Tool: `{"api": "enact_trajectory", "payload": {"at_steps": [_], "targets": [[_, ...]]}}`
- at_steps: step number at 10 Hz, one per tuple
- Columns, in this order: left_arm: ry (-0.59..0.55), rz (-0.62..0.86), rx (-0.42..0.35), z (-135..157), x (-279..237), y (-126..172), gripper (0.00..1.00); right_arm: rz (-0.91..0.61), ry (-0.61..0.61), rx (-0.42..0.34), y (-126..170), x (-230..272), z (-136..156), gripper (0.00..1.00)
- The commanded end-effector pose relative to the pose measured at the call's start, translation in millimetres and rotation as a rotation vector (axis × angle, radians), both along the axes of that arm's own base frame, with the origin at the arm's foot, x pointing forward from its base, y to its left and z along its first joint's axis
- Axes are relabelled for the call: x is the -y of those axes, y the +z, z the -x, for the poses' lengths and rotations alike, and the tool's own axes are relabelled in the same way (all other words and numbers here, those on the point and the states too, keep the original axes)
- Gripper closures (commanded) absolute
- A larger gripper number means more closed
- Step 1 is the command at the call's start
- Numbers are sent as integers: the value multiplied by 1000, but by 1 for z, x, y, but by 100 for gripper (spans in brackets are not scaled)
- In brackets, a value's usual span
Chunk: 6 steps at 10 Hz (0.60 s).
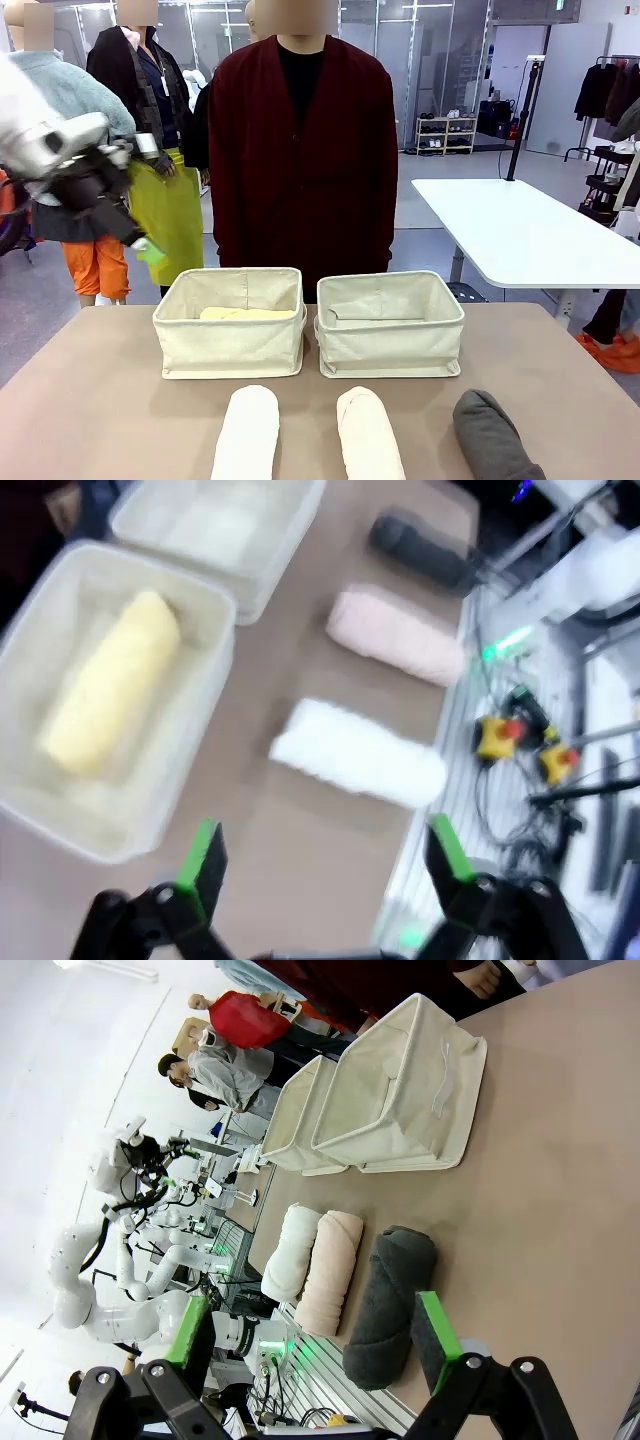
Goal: Divide the towels into two baskets.
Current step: Pick up one hotel-folded towel from the bottom of the table and place it in the Fabric basket indicated by the person.
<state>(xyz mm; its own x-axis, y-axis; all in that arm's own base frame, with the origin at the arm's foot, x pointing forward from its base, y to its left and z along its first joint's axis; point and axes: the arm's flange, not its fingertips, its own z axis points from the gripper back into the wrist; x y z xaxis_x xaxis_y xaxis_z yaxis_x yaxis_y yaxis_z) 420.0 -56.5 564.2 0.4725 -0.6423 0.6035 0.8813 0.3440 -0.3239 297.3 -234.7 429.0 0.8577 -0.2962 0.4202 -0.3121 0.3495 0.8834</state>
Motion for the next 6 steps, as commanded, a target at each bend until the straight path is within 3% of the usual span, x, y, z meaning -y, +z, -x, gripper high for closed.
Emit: {"api": "enact_trajectory", "payload": {"at_steps": [1,2,5,6], "targets": [[119,309,17,31,-77,-19,0,-6,1,12,2,-1,3,0],[149,414,-23,39,-114,-30,0,-6,1,12,2,-1,3,0],[316,580,-289,57,-218,-81,0,-6,1,12,2,-1,3,0],[359,626,-327,65,-248,-99,0,-6,1,12,2,-1,3,0]]}}
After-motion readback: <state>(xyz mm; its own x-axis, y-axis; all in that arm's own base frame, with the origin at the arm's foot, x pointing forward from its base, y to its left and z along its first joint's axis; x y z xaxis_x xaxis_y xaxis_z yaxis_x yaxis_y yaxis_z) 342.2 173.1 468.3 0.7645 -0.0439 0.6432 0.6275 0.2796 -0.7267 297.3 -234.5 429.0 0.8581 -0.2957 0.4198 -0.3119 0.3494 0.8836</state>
